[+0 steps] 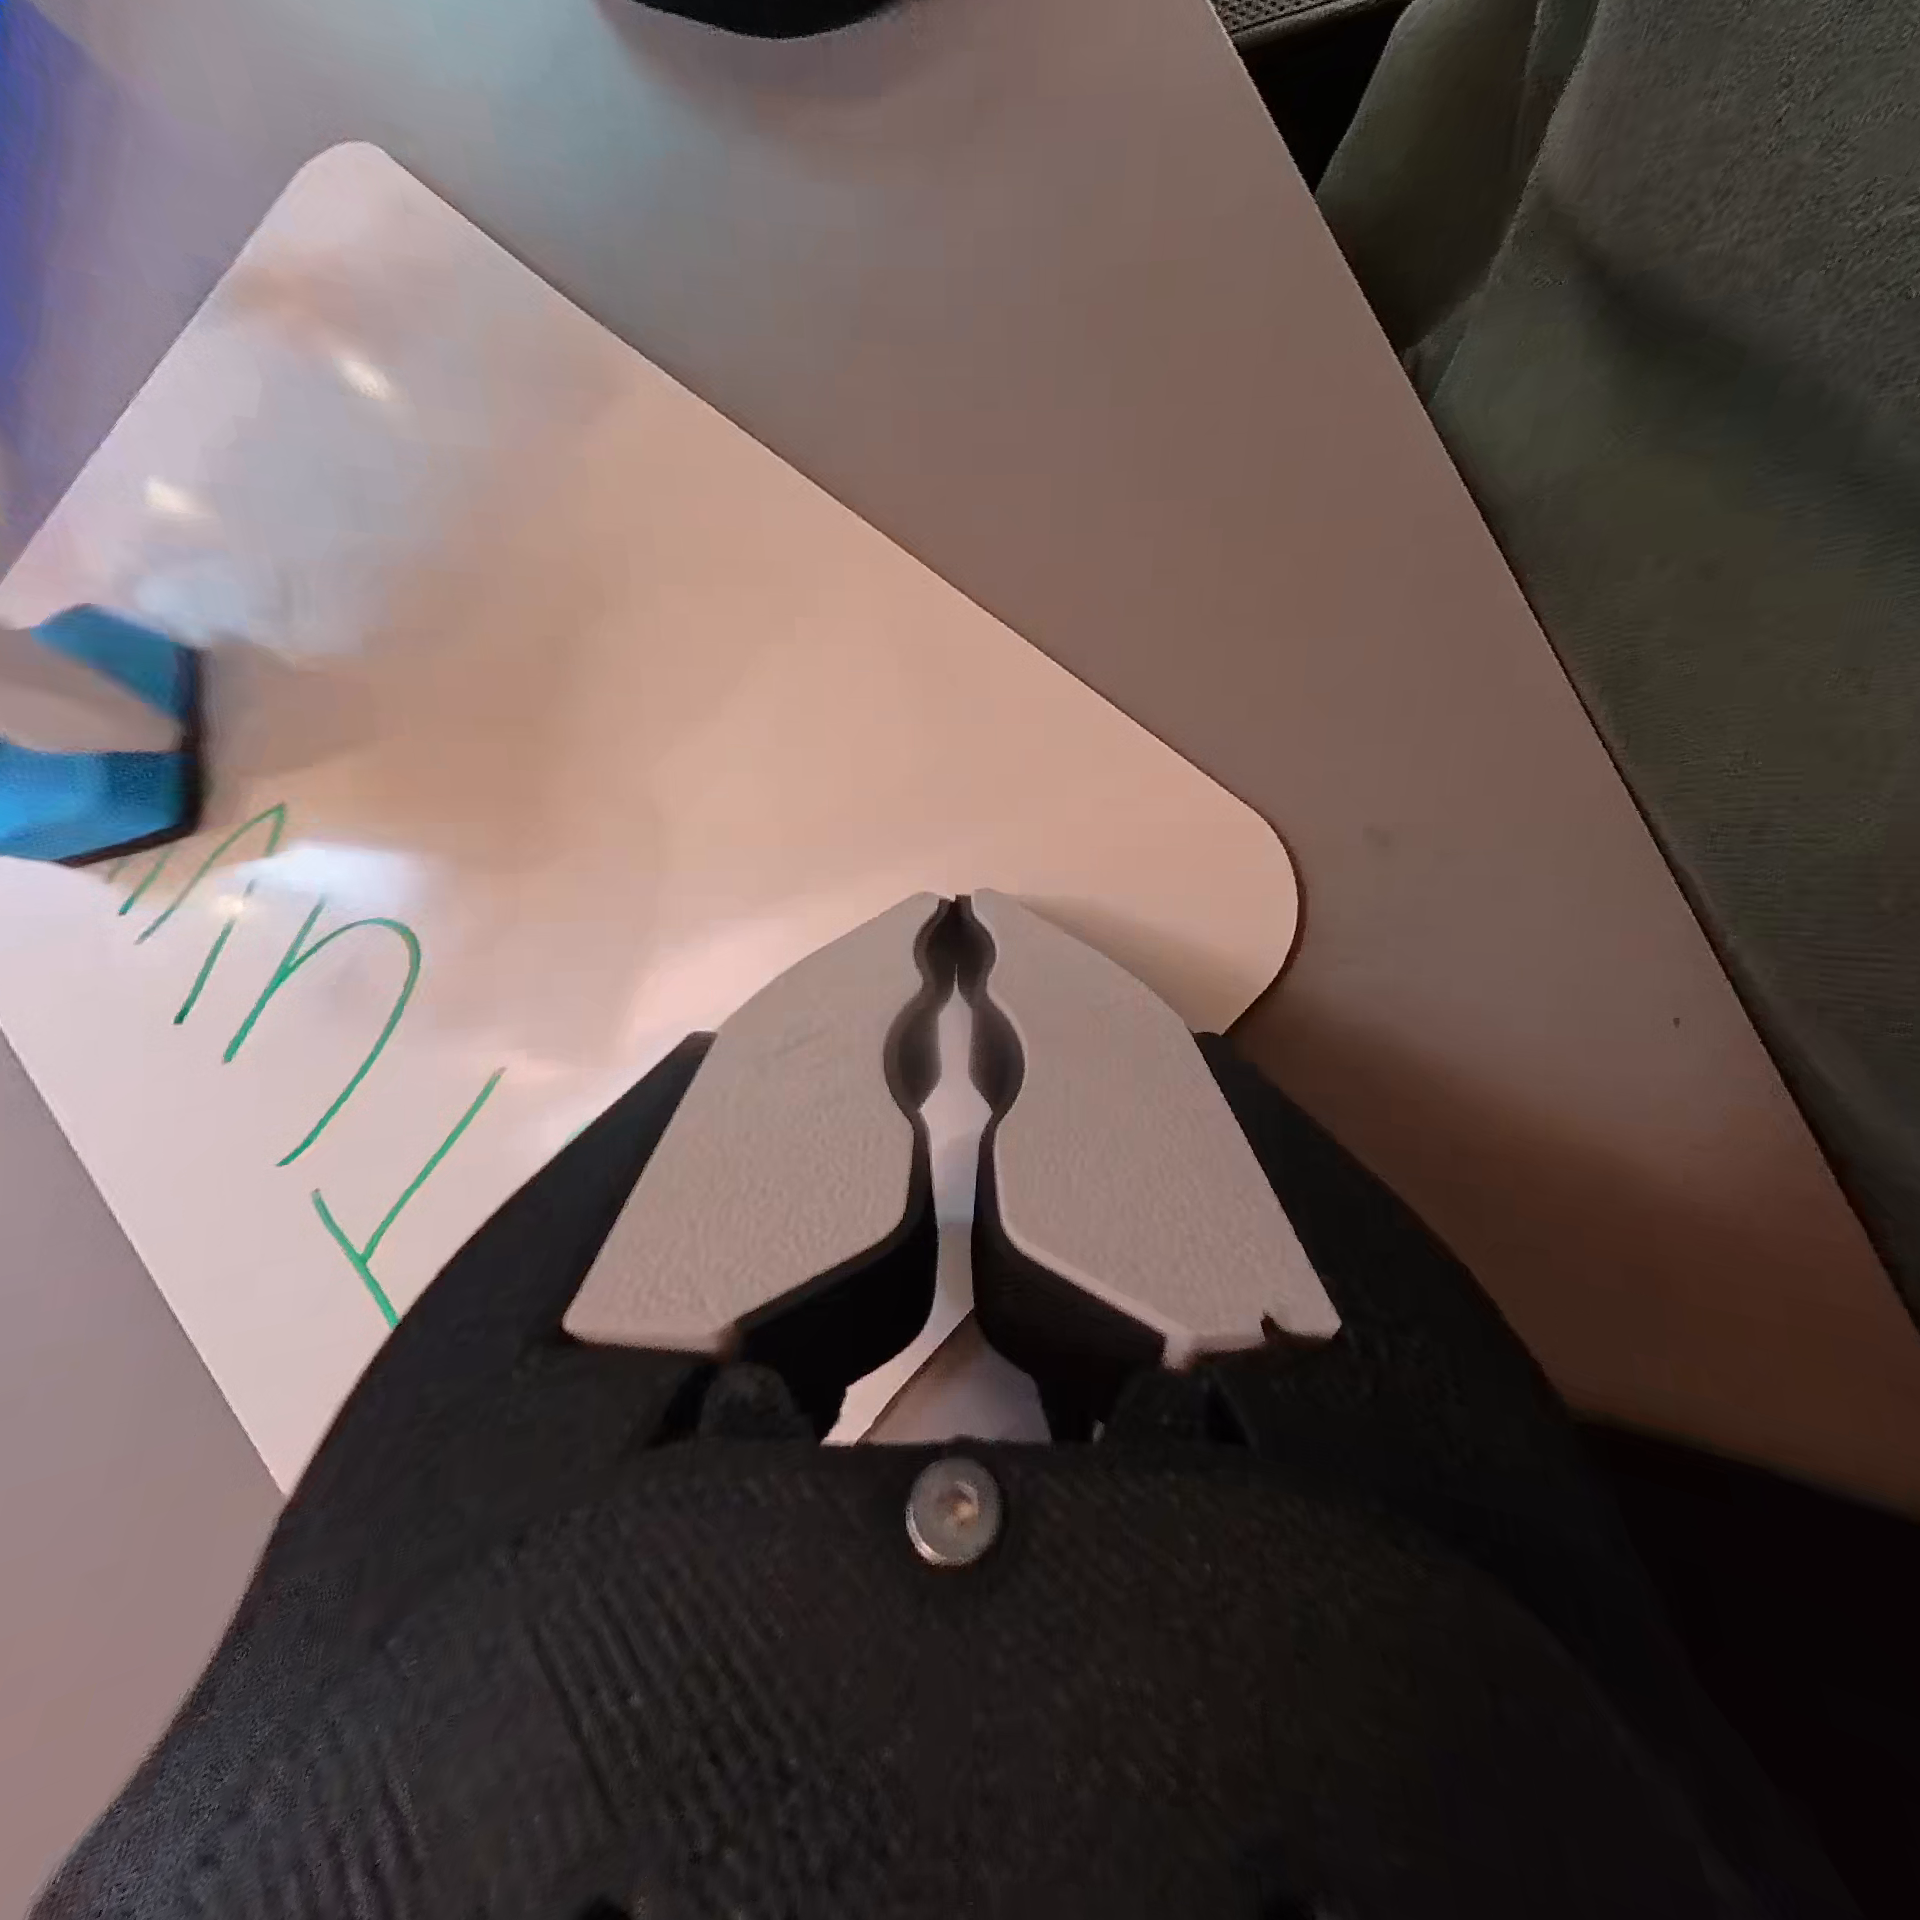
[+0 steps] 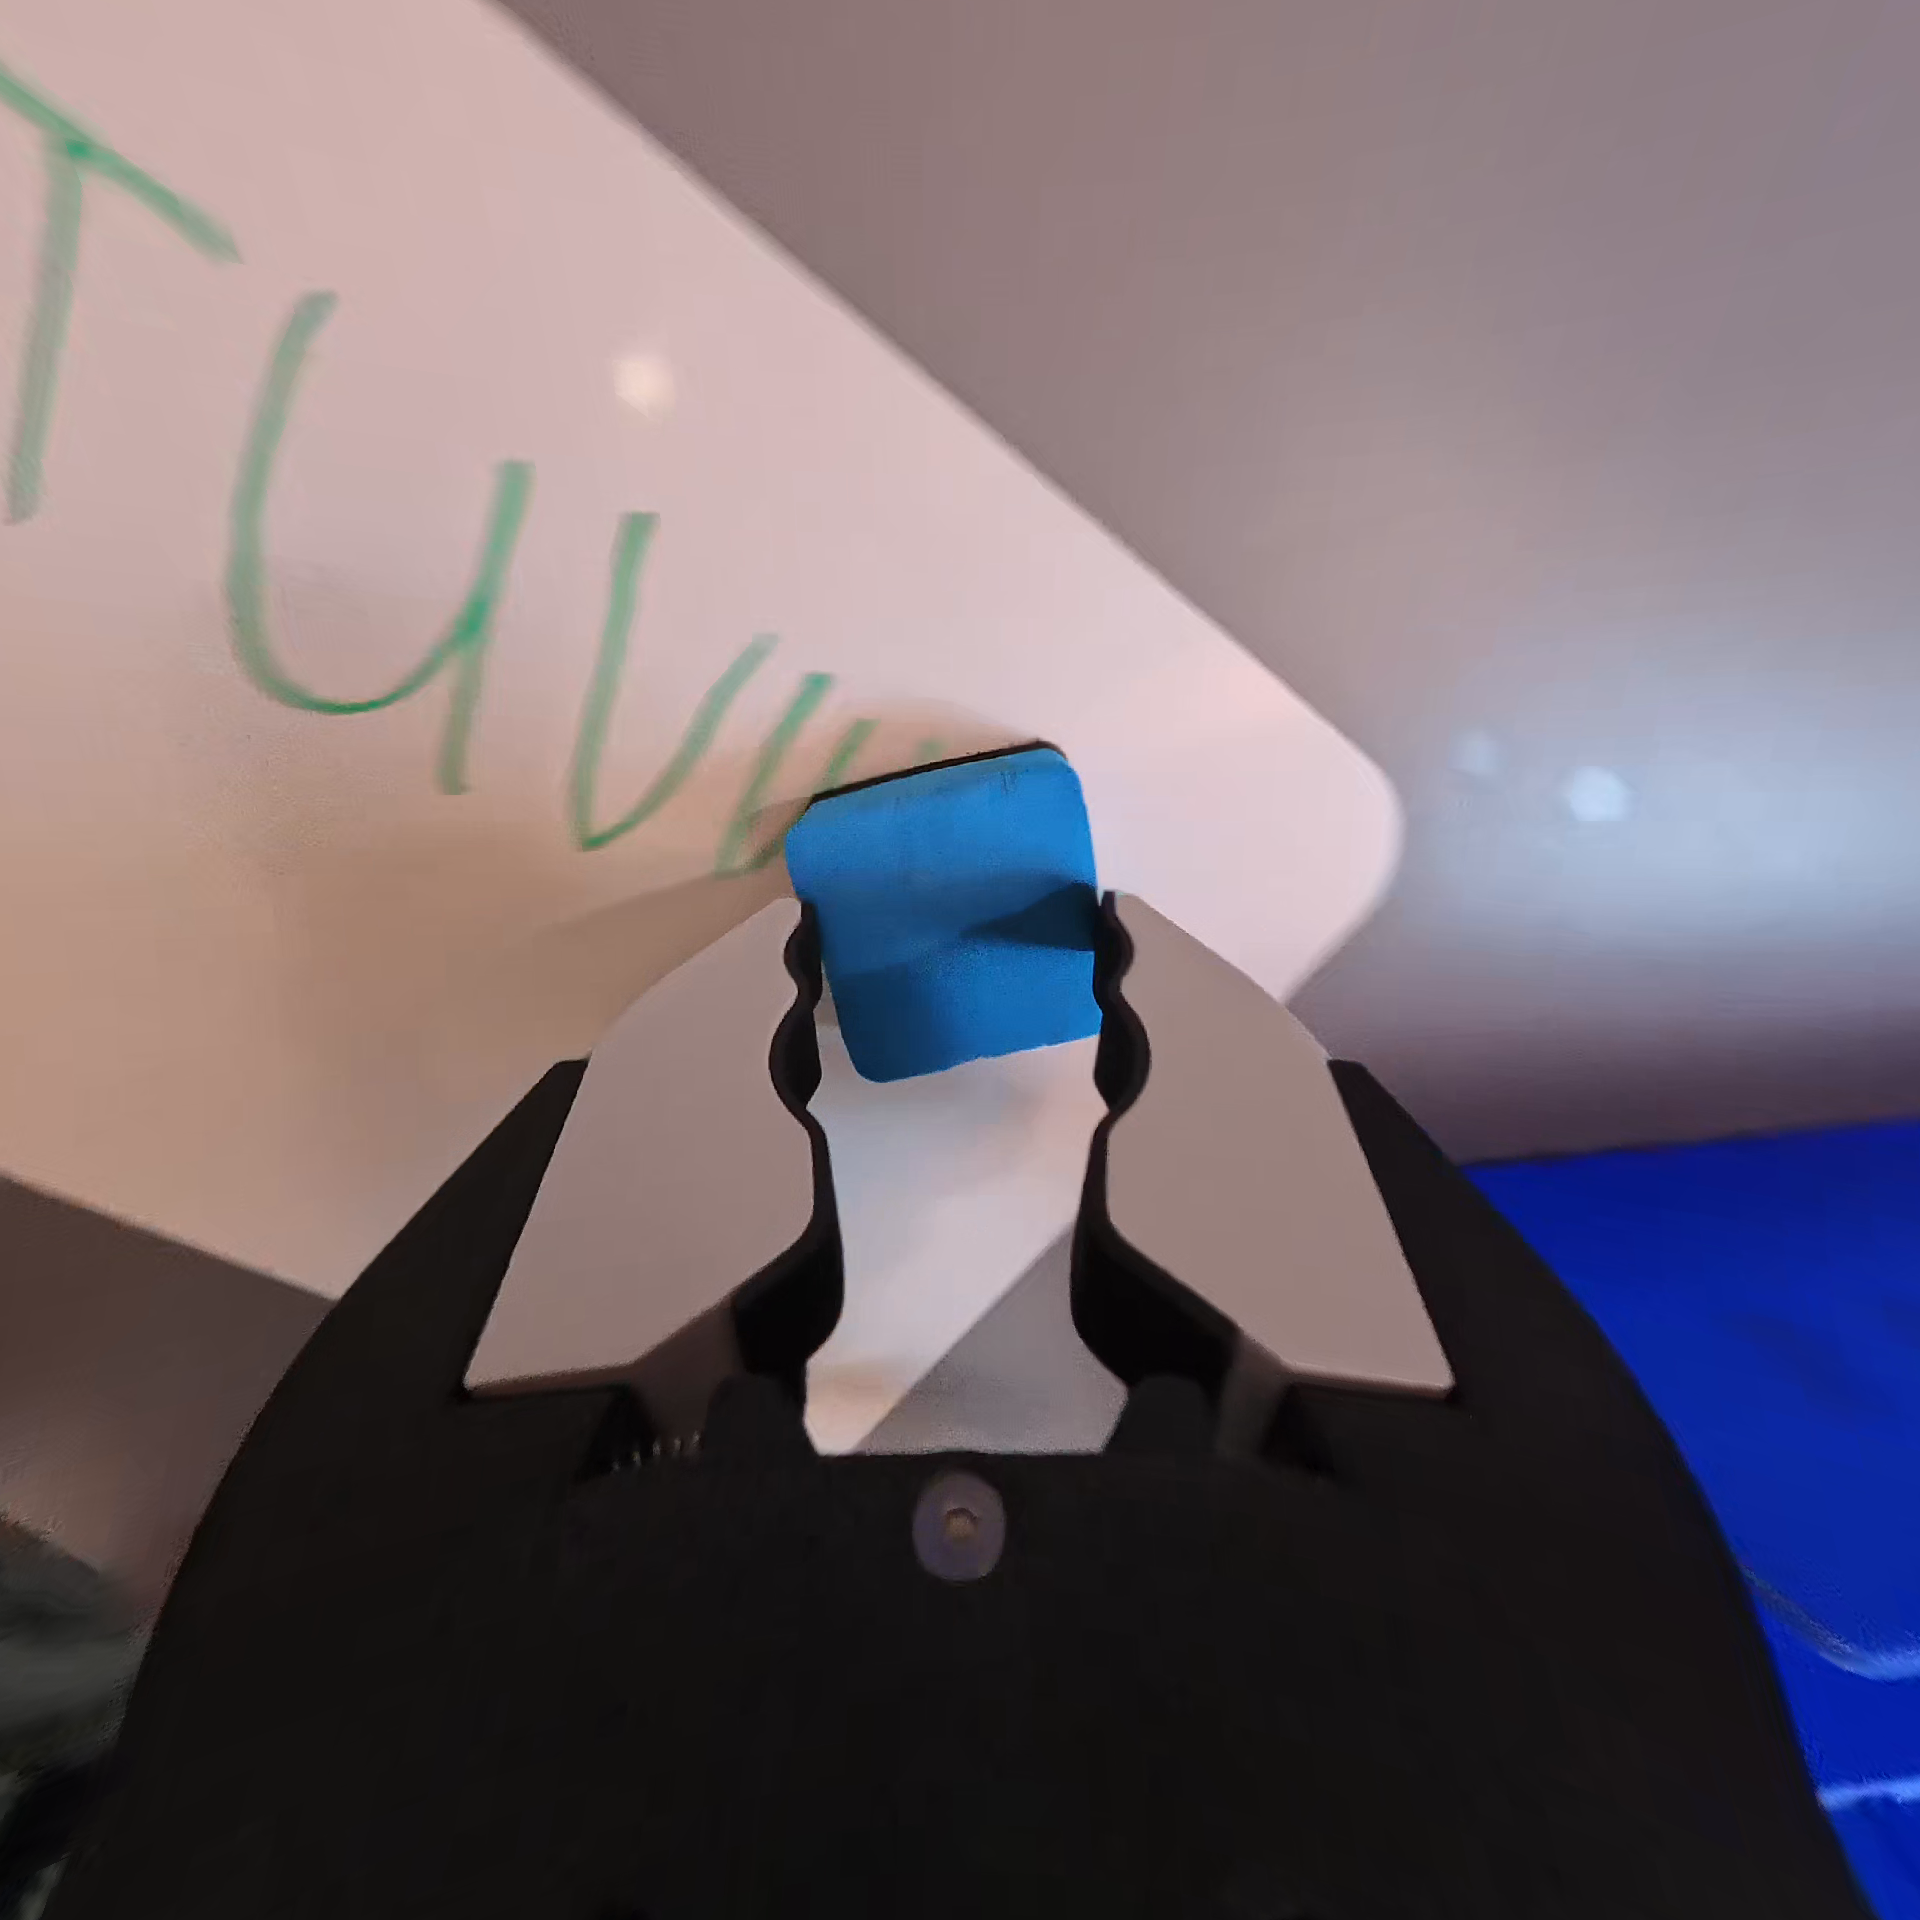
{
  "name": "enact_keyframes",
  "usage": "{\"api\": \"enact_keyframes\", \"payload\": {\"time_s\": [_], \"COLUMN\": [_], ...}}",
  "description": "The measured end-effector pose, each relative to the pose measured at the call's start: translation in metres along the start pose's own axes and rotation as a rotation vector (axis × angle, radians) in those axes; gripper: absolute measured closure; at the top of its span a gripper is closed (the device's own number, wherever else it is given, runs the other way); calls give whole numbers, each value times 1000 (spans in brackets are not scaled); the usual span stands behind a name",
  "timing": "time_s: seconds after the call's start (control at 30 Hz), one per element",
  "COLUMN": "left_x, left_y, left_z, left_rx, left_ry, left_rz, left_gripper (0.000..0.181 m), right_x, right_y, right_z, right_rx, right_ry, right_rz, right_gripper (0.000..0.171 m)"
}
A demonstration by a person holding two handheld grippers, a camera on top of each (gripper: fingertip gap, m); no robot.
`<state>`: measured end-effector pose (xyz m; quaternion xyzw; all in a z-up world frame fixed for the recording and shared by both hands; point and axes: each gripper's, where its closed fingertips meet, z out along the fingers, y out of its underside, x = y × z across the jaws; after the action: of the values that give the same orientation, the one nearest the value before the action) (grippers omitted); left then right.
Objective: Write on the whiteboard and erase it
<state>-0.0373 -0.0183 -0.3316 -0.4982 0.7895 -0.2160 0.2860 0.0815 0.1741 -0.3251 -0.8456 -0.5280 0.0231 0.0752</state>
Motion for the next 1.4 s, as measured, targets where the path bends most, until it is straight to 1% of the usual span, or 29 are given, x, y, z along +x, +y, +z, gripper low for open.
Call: {"api": "enact_keyframes", "payload": {"time_s": [0.07, 0.1, 0.17, 0.23, 0.27, 0.33, 0.4, 0.43, 0.5, 0.57, 0.6, 0.67, 0.7, 0.73, 0.77, 0.83, 0.87, 0.9, 0.97, 1.03, 1.07, 1.1, 1.13, 1.17, 1.2, 1.23, 1.3, 1.37, 1.4], "left_x": [0, 1, 3, 4, 4, 4, 4, 4, 6, 6, 6, 6, 7, 7, 7, 8, 8, 8, 9, 9, 9, 9, 10, 10, 10, 10, 11, 12, 12], "left_y": [0, 0, -2, -2, -2, -2, -2, -2, -3, -3, -3, -3, -3, -3, -3, -3, -3, -3, -3, -3, -3, -3, -3, -3, -3, -3, -2, -1, -1], "left_z": [0, 0, 0, 1, 1, 1, 1, 1, 1, 1, 1, 1, 1, 1, 1, 1, 1, 0, 0, 0, 0, 0, -1, -1, -1, -1, -2, -3, -3], "left_rx": [-2, -3, 3, 6, 8, 10, 9, 11, 16, 16, 19, 23, 23, 24, 29, 29, 28, 31, 39, 35, 32, 29, 25, 21, 19, 18, 18, 11, 12], "left_ry": [0, 4, 15, 12, 13, 14, 15, 15, 20, 20, 22, 21, 23, 24, 28, 26, 24, 25, 32, 26, 21, 16, 14, 11, 8, 5, 2, -3, -1], "left_rz": [2, 5, 8, 11, 9, 6, 5, 6, 9, 9, 6, 6, 3, 3, 4, 9, 12, 10, 4, 6, 10, 15, 19, 23, 25, 23, 23, 23, 22], "left_gripper": [181, 181, 181, 181, 181, 181, 181, 181, 181, 181, 181, 181, 181, 181, 181, 181, 181, 181, 181, 181, 181, 181, 181, 181, 181, 181, 181, 181, 181], "right_x": [-33, -34, 3, 35, 31, -9, -40, -37, 6, 30, 23, -23, -46, -57, -53, -7, 9, 10, -31, -74, -80, -71, -49, -27, -15, -16, -58, -95, -99], "right_y": [10, 19, 32, 16, 2, -13, 4, 15, 27, 9, -3, -16, -10, 0, 10, 24, 17, 2, -28, -19, -6, 6, 14, 13, 1, -18, -45, -33, -20], "right_z": [-3, -5, -5, -1, 1, 2, -2, -4, -3, 0, 2, 2, 0, -2, -3, -3, -1, 1, 4, 1, -2, -3, -3, -2, 0, 3, 5, 2, 0], "right_rx": [-38, -57, -95, -49, -20, -11, -71, -91, -112, -64, -44, -27, -41, -53, -68, -109, -87, -53, 4, -39, -58, -78, -104, -107, -79, -36, 16, -34, -69], "right_ry": [-49, -58, -16, 9, 10, -19, -62, -72, -19, 2, 7, -28, -38, -40, -50, -5, -1, 3, -19, -38, -49, -54, -30, -10, 0, 10, -21, -45, -60], "right_rz": [-115, -124, 18, 115, 87, -70, -170, -144, 11, 73, 35, -110, -180, -221, -190, -39, 16, 17, -131, -263, -271, -221, -146, -85, -60, -85, -220, -331, -338], "right_gripper": [120, 120, 120, 120, 120, 120, 120, 120, 120, 120, 120, 120, 120, 120, 120, 121, 121, 121, 121, 121, 121, 121, 121, 121, 121, 121, 121, 121, 121]}}
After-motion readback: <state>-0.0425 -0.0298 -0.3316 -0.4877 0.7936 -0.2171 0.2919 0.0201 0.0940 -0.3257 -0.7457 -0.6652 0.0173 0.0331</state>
